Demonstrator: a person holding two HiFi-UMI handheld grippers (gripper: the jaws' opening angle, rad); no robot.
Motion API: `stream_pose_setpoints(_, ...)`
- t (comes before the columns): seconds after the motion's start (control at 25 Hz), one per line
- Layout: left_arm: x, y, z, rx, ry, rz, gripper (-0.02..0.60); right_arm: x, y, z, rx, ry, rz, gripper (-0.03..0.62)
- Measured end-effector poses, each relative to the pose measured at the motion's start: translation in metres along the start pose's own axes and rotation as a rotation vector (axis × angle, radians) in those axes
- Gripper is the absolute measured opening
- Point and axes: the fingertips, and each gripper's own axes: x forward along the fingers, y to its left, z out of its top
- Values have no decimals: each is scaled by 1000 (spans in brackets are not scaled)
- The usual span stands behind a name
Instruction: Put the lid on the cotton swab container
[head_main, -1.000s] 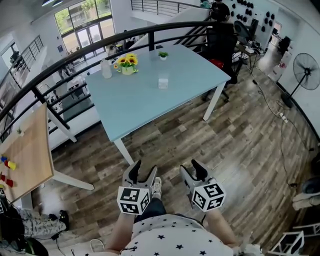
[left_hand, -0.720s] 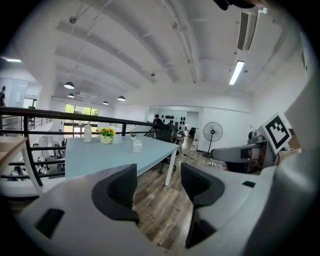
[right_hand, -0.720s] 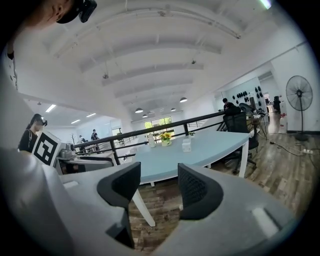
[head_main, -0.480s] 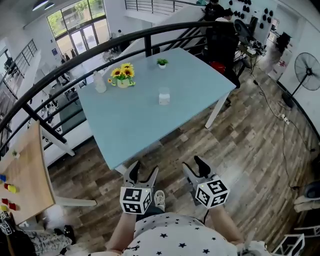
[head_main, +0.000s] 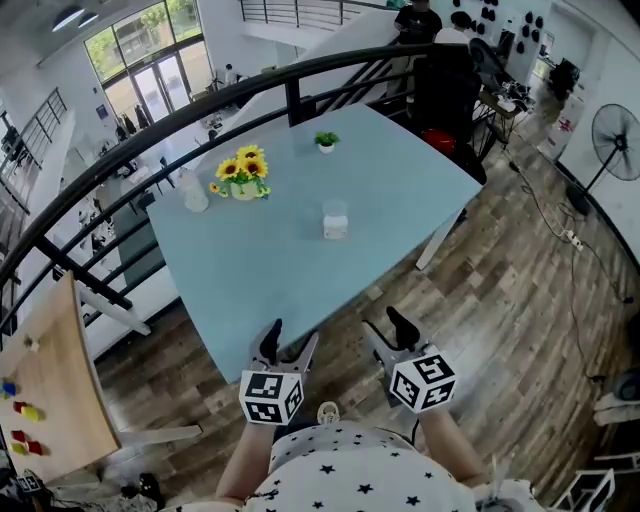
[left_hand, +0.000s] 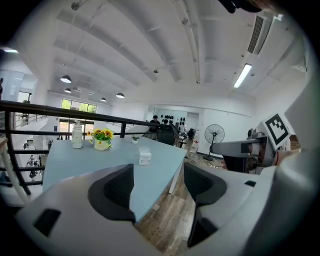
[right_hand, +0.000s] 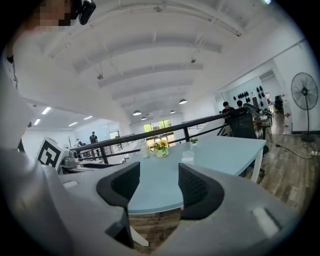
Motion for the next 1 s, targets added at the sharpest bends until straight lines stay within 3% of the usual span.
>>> stream_pose_setpoints(0.48, 67, 31, 8, 9, 45, -113, 296, 58, -22, 11, 15, 2, -29, 223)
stream_pose_setpoints(1.0, 144, 44, 12, 29, 93, -146, 296, 97, -67, 24, 42, 6, -23, 223)
